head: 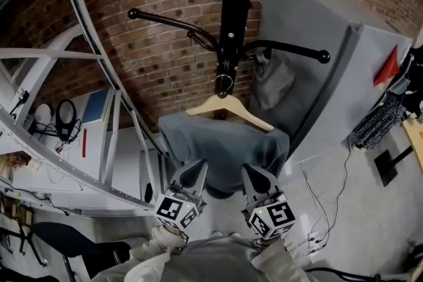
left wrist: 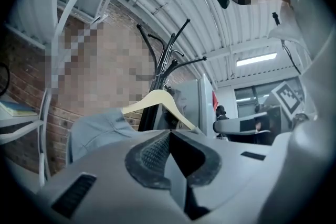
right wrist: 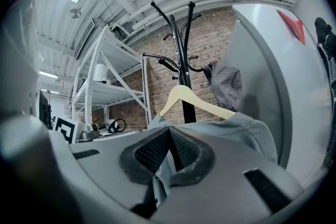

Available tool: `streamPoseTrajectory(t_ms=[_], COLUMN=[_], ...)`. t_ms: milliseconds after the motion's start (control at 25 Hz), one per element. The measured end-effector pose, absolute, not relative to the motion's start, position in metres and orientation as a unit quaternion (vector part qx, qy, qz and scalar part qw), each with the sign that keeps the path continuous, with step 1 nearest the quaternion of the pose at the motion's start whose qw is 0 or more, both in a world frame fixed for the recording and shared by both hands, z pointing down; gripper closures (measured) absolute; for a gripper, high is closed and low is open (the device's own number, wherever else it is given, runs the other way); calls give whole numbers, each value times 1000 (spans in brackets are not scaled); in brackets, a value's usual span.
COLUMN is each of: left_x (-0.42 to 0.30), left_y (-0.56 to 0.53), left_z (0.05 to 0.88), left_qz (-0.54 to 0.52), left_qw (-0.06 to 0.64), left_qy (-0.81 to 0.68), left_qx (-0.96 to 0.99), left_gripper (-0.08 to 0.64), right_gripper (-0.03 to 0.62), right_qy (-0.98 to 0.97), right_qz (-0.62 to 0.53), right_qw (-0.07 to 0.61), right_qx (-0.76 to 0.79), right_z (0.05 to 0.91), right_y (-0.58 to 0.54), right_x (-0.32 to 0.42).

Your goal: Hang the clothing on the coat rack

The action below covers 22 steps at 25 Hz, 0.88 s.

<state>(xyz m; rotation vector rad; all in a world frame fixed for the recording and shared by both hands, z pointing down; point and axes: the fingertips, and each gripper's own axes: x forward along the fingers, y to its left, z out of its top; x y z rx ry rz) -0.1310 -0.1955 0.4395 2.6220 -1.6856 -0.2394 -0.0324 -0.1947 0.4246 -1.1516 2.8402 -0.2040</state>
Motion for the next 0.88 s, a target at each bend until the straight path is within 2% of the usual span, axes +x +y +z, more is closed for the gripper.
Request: streamPoseTrajectory(t_ms=[880], left_x=[-116], left_y=[-203], left_z=[450], left_qz=[-48], left_qw=[-11], left_qy=[-553], left_qx=[832], left_gripper=[552], right_gripper=[569], right_qy=[921], right_qz=[-64], right_qw=[20], right_qx=[-384], right_z=[432], right_y=[-197], right_x=[-16])
